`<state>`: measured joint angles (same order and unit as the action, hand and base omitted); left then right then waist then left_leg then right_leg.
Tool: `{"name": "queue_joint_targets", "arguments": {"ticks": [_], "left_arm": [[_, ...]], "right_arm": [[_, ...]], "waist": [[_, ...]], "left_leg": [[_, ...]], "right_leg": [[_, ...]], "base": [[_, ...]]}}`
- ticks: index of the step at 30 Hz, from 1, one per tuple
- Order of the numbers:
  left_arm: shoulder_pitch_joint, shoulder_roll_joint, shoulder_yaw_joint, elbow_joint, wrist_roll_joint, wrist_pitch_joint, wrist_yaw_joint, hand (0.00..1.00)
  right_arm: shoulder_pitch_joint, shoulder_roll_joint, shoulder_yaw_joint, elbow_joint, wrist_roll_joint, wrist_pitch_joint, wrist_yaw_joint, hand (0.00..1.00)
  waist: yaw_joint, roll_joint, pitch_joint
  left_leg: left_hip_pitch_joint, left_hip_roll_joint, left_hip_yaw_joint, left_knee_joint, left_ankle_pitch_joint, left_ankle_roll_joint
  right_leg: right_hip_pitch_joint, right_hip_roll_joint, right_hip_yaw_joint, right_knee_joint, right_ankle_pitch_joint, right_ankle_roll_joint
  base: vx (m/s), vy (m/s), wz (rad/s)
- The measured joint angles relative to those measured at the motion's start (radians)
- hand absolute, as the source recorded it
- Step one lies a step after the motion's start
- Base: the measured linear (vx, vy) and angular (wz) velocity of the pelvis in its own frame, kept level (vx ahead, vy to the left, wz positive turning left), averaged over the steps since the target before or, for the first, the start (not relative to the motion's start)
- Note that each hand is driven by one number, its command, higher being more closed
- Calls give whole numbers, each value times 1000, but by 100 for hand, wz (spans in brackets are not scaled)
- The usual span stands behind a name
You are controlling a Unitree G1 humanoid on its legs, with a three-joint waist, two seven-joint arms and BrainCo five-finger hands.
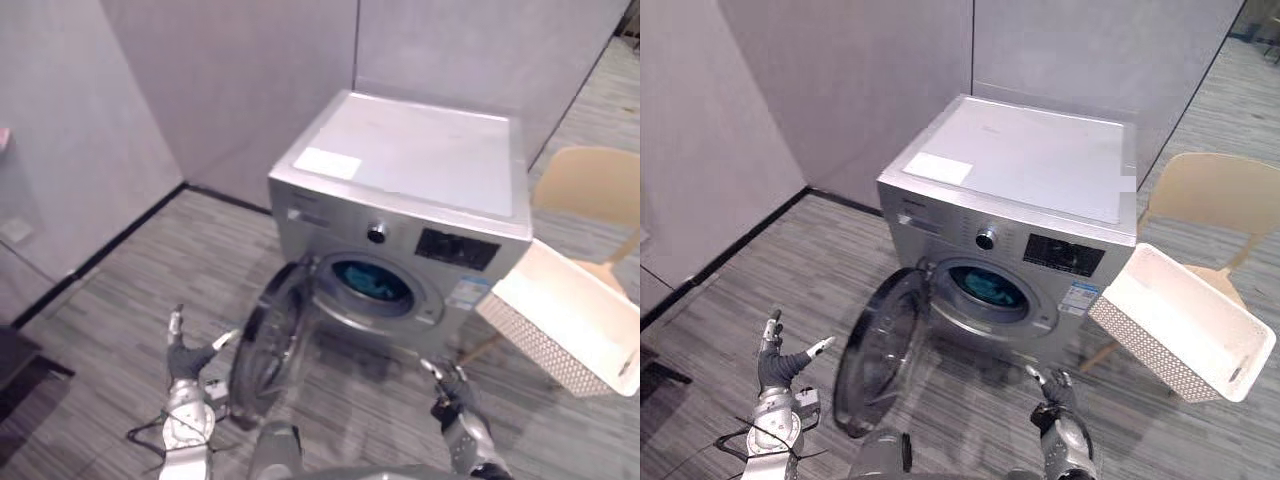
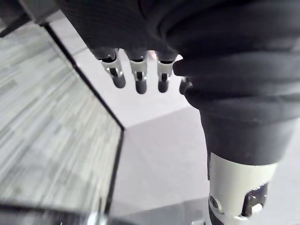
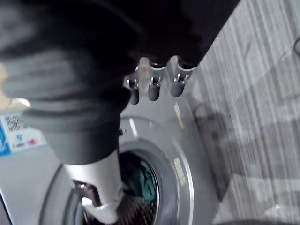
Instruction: Pick up the laundry basket with both hands and put the clothes into the washing machine.
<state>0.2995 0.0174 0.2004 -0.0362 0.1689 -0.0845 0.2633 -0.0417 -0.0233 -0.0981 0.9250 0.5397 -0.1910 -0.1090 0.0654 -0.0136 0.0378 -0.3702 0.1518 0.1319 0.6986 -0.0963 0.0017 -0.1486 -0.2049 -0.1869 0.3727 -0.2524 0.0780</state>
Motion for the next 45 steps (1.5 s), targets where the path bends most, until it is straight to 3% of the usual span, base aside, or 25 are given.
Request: {"name": "queue_joint_targets", "arguments": {"ticks": [1,2,3,4,5,9,12,17,21,23,26,29,31,34,35,36,40,45], "left_arm": [[-13,-4,-3,-4,0,-1,0,0],[-10,-16,5,-21,0,-14,3,0],[-7,-17,10,-19,0,-12,4,0],[-18,-14,10,-6,0,-11,5,0],[-21,3,12,8,0,-5,11,0],[-21,9,-16,24,-1,-7,20,0],[-62,35,-58,141,0,-10,15,0],[-148,64,-102,348,0,-11,-13,0],[-346,138,-115,608,0,-10,-19,0],[-524,184,-122,836,-2,-1,-9,0],[-673,196,-125,998,-20,21,1,0],[-724,187,-133,1041,-34,64,21,0],[-758,174,-130,1050,-84,95,53,0],[-851,140,-190,1049,-97,110,40,0],[-883,129,-214,1045,-103,108,38,0],[-956,111,-243,1020,-122,104,28,0],[-1186,103,-252,895,-185,30,23,0],[-1185,51,-273,802,-279,-2,26,0]], "right_arm": [[0,7,0,17,0,1,1,0],[-23,10,2,69,0,2,0,0],[-31,9,3,80,0,2,0,0],[-42,18,5,100,0,3,-1,0],[-43,26,41,127,0,5,-1,0],[-52,8,39,129,1,2,-6,0],[-50,-5,38,128,4,0,-16,0],[-19,-5,37,107,8,0,-23,0],[32,-4,37,69,8,2,-22,0],[33,-1,34,50,9,2,-20,0],[46,5,11,14,9,1,-19,0],[92,21,12,-59,12,0,-16,0],[152,27,3,-120,22,-3,-15,0],[224,51,-32,-179,31,-10,-17,0],[234,54,-34,-187,33,-13,-17,0],[246,65,-49,-199,39,-19,-17,0],[251,85,-80,-213,44,-29,-20,0],[246,87,-114,-214,51,-30,-21,0]], "waist": [[-6,-44,-12],[7,0,-27],[4,22,-31],[3,9,-25],[3,-20,-27],[0,-9,-30],[-4,-7,-55],[-55,-20,-56],[-98,-63,-40],[-120,-95,-10],[-161,-113,16],[-162,-107,27],[-161,-87,34],[-166,-88,33],[-170,-88,33],[-193,-88,33],[-250,-83,33],[-252,-53,34]], "left_leg": [[34,-34,-8,-80,-2,-12],[89,-2,-22,-202,-87,-61],[126,-2,-47,-283,-131,-73],[130,-21,-49,-325,-120,-61],[149,-59,-51,-411,-54,-56],[169,-95,-49,-439,-31,-38],[208,-116,-9,-571,39,-33],[228,-113,85,-694,98,-44],[190,-89,170,-699,100,-60],[155,-67,227,-682,102,-65],[130,-26,297,-636,78,-85],[109,53,379,-510,-1,-116],[79,142,433,-387,-74,-143],[71,205,492,-331,-92,-161],[73,213,503,-328,-93,-163],[75,224,519,-321,-98,-170],[134,260,634,-298,-142,-190],[176,264,681,-319,-152,-194]], "right_leg": [[2,-18,-5,-36,9,-2],[17,17,-16,-129,90,9],[17,35,-14,-150,111,27],[18,33,-8,-168,132,35],[36,28,18,-239,172,25],[73,10,29,-322,243,36],[44,-5,64,-364,280,45],[-32,14,161,-416,341,45],[-110,41,244,-449,388,30],[-165,67,299,-452,432,10],[-209,101,356,-466,466,0],[-243,156,406,-444,478,-2],[-262,215,458,-443,477,-1],[-292,263,494,-442,463,16],[-296,269,497,-441,463,16],[-302,276,501,-441,463,16],[-310,311,557,-437,475,2],[-304,330,562,-426,476,0]], "base": [[-78,101,89],[-28,96,55],[-21,112,47],[-22,143,45],[-8,126,47],[-7,105,8],[-64,33,-34],[-102,-6,-61],[-66,-37,-66],[-61,-83,-75],[-42,-121,-69],[-19,-147,-115],[-16,-160,-100],[-55,-158,-67],[-41,-125,-50],[-23,-81,-55],[5,-40,-77],[39,-18,-27]]}}
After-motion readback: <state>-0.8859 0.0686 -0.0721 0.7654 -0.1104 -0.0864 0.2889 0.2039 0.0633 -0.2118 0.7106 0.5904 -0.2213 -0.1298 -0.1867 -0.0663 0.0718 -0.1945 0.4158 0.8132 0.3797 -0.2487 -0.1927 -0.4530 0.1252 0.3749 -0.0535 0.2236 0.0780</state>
